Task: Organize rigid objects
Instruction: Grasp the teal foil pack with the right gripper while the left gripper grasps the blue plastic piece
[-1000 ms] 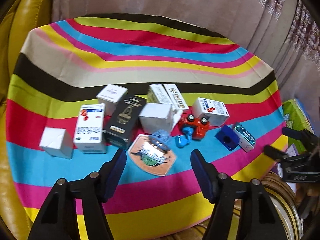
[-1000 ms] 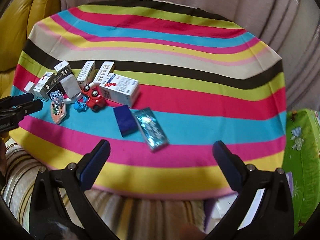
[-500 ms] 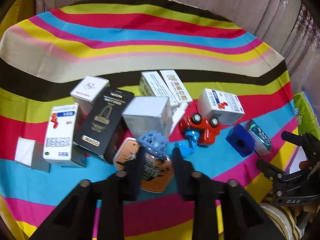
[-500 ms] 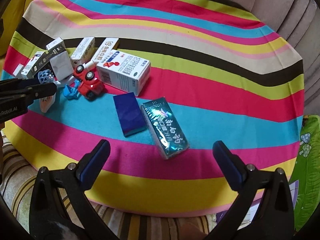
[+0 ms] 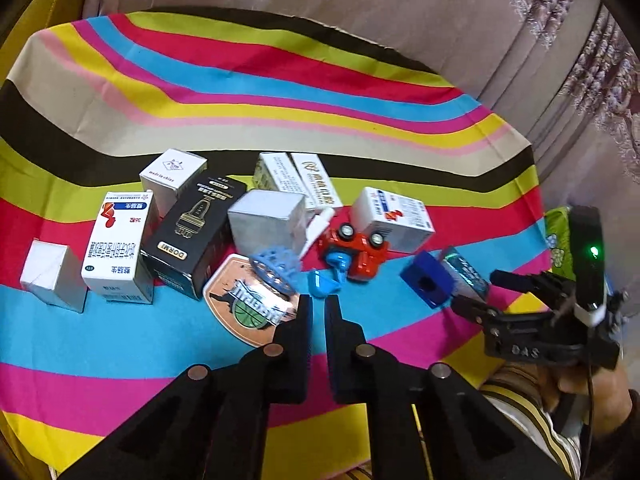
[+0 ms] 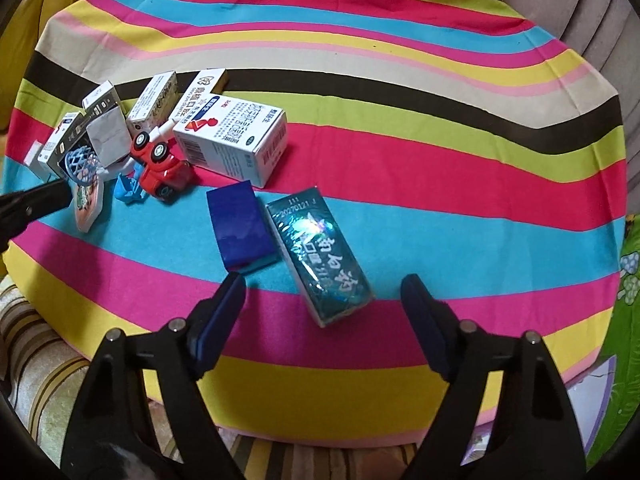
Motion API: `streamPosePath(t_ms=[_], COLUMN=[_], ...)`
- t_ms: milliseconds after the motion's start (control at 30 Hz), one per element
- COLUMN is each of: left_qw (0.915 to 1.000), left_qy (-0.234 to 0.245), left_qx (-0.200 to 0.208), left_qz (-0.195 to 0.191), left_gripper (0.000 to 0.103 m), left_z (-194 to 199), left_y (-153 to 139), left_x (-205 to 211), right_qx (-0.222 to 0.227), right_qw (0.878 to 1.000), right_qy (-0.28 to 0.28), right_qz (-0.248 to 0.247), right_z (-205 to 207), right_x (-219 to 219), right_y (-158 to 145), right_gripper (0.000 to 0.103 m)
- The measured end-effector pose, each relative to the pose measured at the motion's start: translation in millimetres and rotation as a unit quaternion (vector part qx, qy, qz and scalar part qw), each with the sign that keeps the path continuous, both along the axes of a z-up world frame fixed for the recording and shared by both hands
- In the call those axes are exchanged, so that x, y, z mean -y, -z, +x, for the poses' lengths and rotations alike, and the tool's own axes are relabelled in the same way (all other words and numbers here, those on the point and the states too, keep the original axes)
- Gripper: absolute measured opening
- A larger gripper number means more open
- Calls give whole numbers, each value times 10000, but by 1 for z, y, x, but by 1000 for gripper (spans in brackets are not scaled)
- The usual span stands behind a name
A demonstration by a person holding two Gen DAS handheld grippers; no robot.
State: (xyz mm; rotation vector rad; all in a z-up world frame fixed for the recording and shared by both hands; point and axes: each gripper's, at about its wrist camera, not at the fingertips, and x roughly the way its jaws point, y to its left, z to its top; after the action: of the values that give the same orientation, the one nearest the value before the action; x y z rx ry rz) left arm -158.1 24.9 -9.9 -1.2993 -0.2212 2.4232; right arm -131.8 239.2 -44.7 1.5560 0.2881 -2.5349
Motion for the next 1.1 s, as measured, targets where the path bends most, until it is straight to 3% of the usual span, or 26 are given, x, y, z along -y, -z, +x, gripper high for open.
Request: streamPosePath(t_ms=[200,300,333,367,400,433,500,533,767,900,1000,1100], left_qw=[9997,9997,9997,9997,9997,9997,9995,9992,9973,9961,9970,9975], left_qy=[105,10,-86,-119,-141,-166,-320,-384,-575,-576,-552,-570], left_qx=[-107,-88,-62,-22,-1,17,36,28,138,330,322,281], left_qz=[194,232,198,199,192,168,70,53,-434,-582,-445,-298], left_gripper=[7,7,10,13,23,40,60,61,59,26,14,10], left_z=[8,6,5,5,5,4,1,-1,-31,-43,-41,-30], left_y=[-6,-6,-5,-4,-3,-2,-1,-1,8,20,19,12], left_x=[-4,0,2,4,5,5,6,7,-5,-9,-4,2], right_qx=[-22,102,128,118,102,77,-10,-42,-277,-421,-490,-596], right_qw=[9999,9998,9998,9997,9996,9996,9994,9993,9990,9980,9972,9966], right_qy=[-114,-155,-174,-198,-243,-283,-348,-359,-322,-210,-162,-174], right_qz=[34,-19,-44,-48,-58,-53,-23,-19,-136,-416,-536,-544], right_z=[-5,-9,-9,-8,-5,-3,2,4,25,45,52,63], right_x=[0,-1,-1,0,0,1,2,2,-3,-13,-11,-9], right_y=[0,5,5,5,4,3,-1,-3,-20,-35,-41,-49], right_gripper=[76,59,47,43,43,42,38,37,37,37,37,37])
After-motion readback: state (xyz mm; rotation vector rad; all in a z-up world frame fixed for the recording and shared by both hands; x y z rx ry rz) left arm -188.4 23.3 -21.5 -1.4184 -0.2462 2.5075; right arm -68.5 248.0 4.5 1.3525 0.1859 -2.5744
